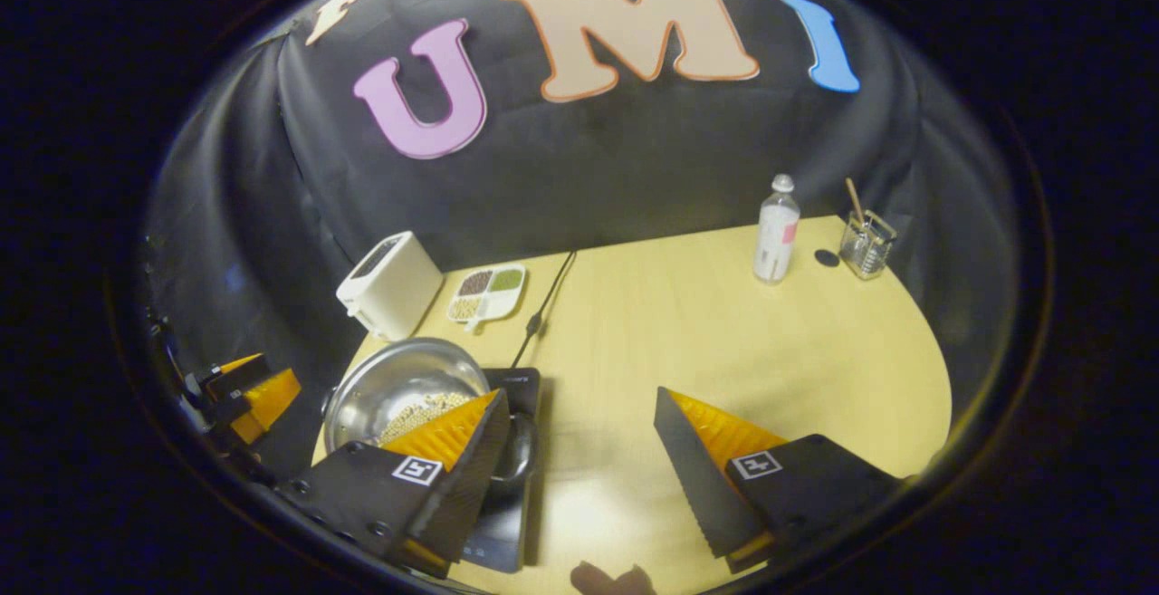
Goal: First push the handle of the pot to place it horizontally, then grasp the pot with both hands and set it on the induction cooktop.
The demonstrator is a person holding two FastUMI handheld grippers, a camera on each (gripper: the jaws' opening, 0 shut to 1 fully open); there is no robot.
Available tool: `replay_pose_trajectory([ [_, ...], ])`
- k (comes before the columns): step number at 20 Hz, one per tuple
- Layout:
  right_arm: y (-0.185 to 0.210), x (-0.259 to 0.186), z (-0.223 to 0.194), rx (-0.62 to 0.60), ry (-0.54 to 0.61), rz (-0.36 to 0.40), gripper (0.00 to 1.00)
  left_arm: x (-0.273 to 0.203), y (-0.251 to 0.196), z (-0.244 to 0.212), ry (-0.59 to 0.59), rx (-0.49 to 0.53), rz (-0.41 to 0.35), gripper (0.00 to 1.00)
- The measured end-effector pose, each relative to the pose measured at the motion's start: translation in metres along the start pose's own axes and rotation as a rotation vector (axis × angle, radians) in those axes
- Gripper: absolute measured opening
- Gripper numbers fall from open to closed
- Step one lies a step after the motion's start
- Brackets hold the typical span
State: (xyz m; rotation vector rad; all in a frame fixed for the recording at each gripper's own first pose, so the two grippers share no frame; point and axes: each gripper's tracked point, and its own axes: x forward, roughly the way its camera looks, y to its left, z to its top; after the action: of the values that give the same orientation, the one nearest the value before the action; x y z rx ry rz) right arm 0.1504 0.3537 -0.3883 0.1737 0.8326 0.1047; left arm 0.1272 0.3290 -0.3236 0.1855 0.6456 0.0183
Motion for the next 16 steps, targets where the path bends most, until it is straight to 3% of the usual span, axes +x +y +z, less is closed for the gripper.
replay_pose_trajectory([
  [1,-0.014,-0.018,0.014,-0.005,-0.038,0.004,0.93,-0.011,-0.015,0.014,-0.026,-0.008,-0.003,0.95],
  [3,-0.049,-0.049,0.042,-0.057,-0.131,-0.010,0.92,-0.030,-0.045,0.045,-0.084,-0.028,-0.002,0.96],
  [4,-0.064,-0.064,0.055,-0.083,-0.168,-0.016,0.99,-0.040,-0.059,0.058,-0.112,-0.041,0.003,0.97],
  [5,-0.074,-0.080,0.065,-0.098,-0.200,-0.012,0.99,-0.054,-0.072,0.074,-0.141,-0.055,0.007,0.98],
  [6,-0.080,-0.095,0.076,-0.103,-0.229,-0.002,0.93,-0.066,-0.088,0.086,-0.168,-0.065,0.005,1.00],
  [9,-0.102,-0.133,0.107,-0.113,-0.304,0.014,0.93,-0.103,-0.121,0.124,-0.253,-0.045,0.011,0.98],
  [13,-0.113,-0.198,0.156,-0.096,-0.429,0.025,0.92,-0.141,-0.160,0.175,-0.360,-0.031,-0.030,0.97],
  [15,-0.113,-0.218,0.167,-0.101,-0.474,0.020,0.92,-0.155,-0.170,0.195,-0.402,-0.068,-0.049,1.00],
  [16,-0.110,-0.231,0.173,-0.104,-0.499,0.019,0.93,-0.163,-0.176,0.203,-0.420,-0.094,-0.063,0.97],
])
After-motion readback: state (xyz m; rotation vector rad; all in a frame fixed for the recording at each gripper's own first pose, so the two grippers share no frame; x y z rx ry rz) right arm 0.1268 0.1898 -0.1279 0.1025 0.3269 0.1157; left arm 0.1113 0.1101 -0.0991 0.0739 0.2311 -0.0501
